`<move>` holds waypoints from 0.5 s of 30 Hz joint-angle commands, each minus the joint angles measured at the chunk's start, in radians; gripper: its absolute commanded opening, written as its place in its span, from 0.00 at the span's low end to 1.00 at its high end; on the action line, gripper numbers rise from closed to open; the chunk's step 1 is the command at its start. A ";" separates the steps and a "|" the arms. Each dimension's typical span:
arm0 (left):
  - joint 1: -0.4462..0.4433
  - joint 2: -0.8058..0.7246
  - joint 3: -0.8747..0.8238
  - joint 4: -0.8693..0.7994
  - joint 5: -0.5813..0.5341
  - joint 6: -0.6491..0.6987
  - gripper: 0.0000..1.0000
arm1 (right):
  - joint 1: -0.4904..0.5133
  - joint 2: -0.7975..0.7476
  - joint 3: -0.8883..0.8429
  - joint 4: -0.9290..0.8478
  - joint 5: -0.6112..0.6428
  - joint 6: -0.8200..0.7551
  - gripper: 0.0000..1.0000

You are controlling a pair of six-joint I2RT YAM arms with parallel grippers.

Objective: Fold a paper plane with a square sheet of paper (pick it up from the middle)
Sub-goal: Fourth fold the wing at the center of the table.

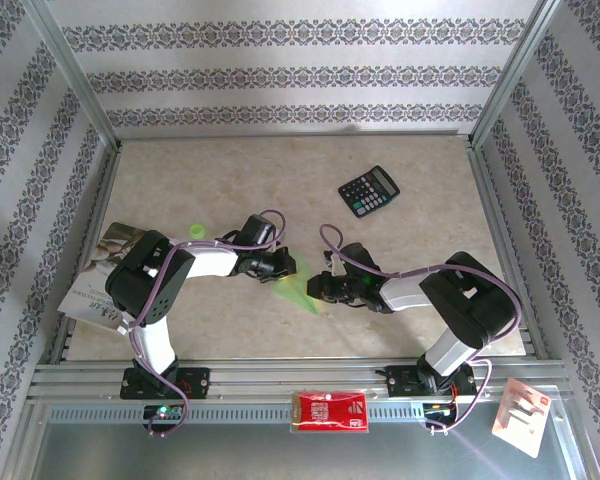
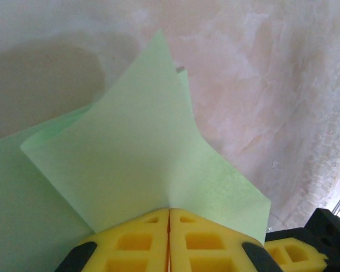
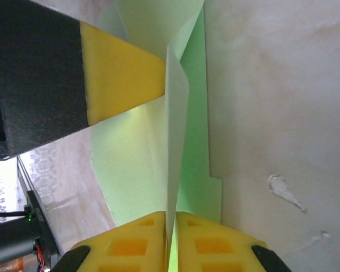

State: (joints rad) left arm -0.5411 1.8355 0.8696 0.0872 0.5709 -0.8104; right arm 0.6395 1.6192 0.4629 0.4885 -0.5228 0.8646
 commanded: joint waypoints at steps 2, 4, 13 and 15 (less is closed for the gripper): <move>0.007 0.048 -0.044 -0.088 -0.061 0.030 0.07 | 0.014 -0.051 0.009 -0.040 0.038 -0.019 0.13; 0.007 0.045 -0.043 -0.089 -0.062 0.029 0.07 | 0.017 -0.068 0.002 -0.056 0.046 -0.026 0.14; 0.007 0.036 -0.037 -0.096 -0.062 0.032 0.07 | 0.041 -0.158 -0.047 -0.140 0.094 -0.062 0.16; 0.007 0.033 -0.037 -0.097 -0.062 0.031 0.07 | 0.052 -0.172 -0.062 -0.149 0.105 -0.063 0.16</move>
State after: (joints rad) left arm -0.5411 1.8351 0.8688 0.0879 0.5724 -0.8104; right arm 0.6727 1.4727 0.4263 0.3790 -0.4549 0.8307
